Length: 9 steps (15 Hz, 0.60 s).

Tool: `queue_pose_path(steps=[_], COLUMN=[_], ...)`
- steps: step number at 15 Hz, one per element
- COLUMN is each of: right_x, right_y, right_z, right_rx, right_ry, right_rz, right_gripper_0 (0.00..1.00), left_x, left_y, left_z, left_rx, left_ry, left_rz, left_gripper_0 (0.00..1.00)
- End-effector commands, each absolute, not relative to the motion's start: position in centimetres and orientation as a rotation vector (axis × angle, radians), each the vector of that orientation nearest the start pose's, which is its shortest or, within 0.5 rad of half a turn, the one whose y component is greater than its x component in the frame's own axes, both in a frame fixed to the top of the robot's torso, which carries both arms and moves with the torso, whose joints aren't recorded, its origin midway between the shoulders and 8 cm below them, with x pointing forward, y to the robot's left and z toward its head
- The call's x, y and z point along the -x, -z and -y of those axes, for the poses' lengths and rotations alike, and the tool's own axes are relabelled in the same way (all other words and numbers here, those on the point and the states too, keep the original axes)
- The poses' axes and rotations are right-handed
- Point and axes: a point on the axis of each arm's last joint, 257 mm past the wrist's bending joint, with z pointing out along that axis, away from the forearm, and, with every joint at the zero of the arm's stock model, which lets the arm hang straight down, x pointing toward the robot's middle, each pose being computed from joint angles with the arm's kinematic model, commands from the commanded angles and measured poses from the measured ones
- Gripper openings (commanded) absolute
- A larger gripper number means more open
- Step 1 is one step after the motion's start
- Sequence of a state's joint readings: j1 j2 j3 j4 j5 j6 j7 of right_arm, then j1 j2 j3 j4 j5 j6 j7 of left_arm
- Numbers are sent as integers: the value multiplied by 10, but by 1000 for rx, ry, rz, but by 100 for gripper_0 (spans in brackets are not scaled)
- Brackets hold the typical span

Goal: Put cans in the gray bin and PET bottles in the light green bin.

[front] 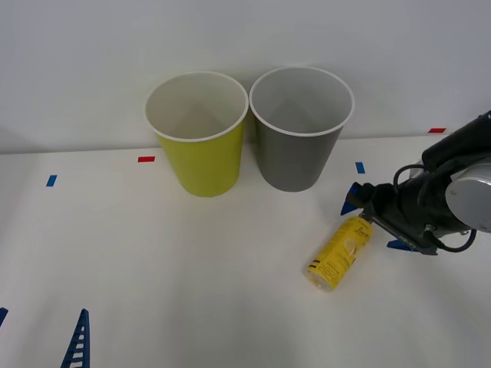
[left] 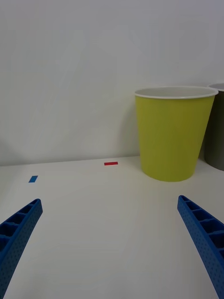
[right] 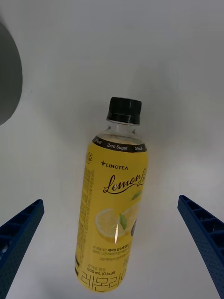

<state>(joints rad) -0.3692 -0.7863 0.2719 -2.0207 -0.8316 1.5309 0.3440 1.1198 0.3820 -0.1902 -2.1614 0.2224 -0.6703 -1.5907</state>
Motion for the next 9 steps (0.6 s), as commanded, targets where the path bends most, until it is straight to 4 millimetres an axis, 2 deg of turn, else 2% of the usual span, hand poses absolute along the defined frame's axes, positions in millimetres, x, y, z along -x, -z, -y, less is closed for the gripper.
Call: queue_pose_path(steps=[1,3,4,6,9], right_x=[-432,-431,-435,-442,-445], right_y=[236,249,255,259,270], right_z=[211,216,210,207,210], right_rx=[-844,-829,-824,-838,-820], right_ry=[-467,-412,-434,-460,-396], right_rz=[-2648,-2675,-2683,-2695,-2732], right_gripper_0=[100,100,100,100,100], left_x=[-222,-222,-222,-222,-222], left_y=[187,187,187,187,187], left_z=[-282,-282,-282,-282,-282], left_rx=[-12,-12,-12,-12,-12], left_ry=[-21,-21,-21,-21,-21], left_rz=[-1452,-1452,-1452,-1452,-1452], left_gripper_0=[100,100,100,100,100])
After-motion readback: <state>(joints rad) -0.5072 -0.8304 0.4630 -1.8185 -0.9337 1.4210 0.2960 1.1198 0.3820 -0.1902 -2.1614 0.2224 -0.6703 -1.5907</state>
